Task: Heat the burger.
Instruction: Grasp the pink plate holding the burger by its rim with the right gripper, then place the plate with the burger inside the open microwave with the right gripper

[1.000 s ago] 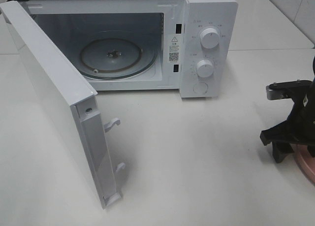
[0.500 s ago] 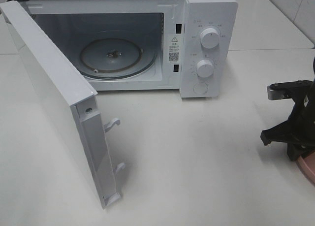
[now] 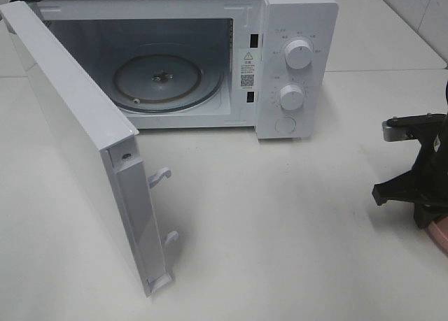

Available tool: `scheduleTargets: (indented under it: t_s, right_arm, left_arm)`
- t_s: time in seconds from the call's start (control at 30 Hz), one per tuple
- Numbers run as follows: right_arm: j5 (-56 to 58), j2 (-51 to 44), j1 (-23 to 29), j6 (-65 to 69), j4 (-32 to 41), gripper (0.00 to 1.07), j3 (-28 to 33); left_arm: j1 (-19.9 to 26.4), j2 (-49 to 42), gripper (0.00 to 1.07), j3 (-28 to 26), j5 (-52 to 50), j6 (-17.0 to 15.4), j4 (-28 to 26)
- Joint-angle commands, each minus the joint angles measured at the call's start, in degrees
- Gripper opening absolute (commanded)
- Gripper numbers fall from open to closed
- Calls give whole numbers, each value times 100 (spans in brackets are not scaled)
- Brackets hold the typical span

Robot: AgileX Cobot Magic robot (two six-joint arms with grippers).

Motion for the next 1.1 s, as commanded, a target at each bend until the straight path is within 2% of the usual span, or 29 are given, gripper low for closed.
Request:
scheduleTargets:
  t_s: [0.03, 0.1, 0.4, 0.57, 0.63, 0.8, 1.1]
  right_arm:
    - [92, -63, 11, 304, -281, 0, -34]
    - [286, -309, 11, 739, -751, 0, -34]
    - [688, -630, 52, 1163, -1266, 0, 17]
    - [928, -659, 275, 1409, -1644, 0, 34]
    - [1106, -659, 561, 1713, -2017, 0, 34]
    - [1415, -659, 791, 1925, -2235, 0, 34]
    - [1811, -659, 1238, 1931, -2212, 0, 34]
  left_arm:
    - [-23, -132, 100, 23, -57, -23, -29]
    - [-23, -132, 100, 23, -57, -23, -29]
    - [-23, -132, 100, 23, -57, -23, -29]
    - [-23, -132, 100, 23, -57, -23, -29]
    - [-23, -132, 100, 23, -57, -23, -29]
    - [-23, -132, 100, 23, -57, -23, -29]
    - [-23, -132, 100, 23, -57, -23, -29]
